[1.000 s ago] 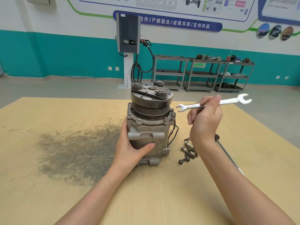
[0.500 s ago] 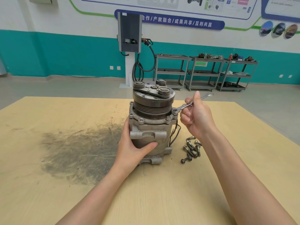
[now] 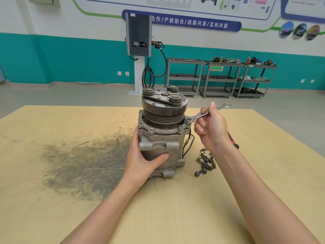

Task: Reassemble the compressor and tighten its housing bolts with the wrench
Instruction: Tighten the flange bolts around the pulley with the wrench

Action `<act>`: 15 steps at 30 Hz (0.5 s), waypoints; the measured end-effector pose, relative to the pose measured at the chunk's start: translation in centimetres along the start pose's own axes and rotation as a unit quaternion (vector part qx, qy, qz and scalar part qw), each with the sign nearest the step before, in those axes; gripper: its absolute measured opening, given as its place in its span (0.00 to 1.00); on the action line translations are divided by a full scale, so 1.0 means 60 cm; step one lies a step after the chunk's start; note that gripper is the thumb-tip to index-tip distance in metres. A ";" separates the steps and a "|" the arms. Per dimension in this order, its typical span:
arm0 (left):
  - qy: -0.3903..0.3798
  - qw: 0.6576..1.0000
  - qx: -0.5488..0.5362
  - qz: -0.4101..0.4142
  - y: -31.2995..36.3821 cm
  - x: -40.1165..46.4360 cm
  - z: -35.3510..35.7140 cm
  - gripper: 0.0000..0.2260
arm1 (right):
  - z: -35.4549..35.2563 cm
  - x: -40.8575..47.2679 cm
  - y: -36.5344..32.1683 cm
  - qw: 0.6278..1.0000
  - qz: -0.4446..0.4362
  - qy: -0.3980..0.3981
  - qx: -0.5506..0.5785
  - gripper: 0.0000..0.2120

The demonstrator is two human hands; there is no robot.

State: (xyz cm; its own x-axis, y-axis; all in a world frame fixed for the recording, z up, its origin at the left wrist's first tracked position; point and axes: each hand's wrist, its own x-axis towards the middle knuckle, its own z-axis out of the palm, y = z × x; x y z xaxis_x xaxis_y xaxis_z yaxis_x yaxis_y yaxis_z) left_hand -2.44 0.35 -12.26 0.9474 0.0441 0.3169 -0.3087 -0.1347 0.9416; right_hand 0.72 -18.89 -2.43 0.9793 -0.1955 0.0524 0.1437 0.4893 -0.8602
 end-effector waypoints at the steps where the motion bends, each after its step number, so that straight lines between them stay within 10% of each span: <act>1: 0.000 1.000 0.000 0.000 0.000 0.000 0.000 0.51 | 0.000 0.001 0.003 1.000 -0.003 0.006 0.000 0.21; 15: -0.003 1.000 0.003 0.002 0.001 0.000 0.000 0.51 | 0.001 0.002 -0.003 1.000 0.002 0.016 -0.003 0.19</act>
State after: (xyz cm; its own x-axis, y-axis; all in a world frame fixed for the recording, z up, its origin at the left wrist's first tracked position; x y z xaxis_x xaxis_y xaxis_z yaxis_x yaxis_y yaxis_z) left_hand -2.48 0.34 -12.24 0.9466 0.0376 0.3203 -0.3123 -0.1412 0.9394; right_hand 0.82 -18.98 -2.23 0.9746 -0.2215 0.0325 0.1391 0.4852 -0.8633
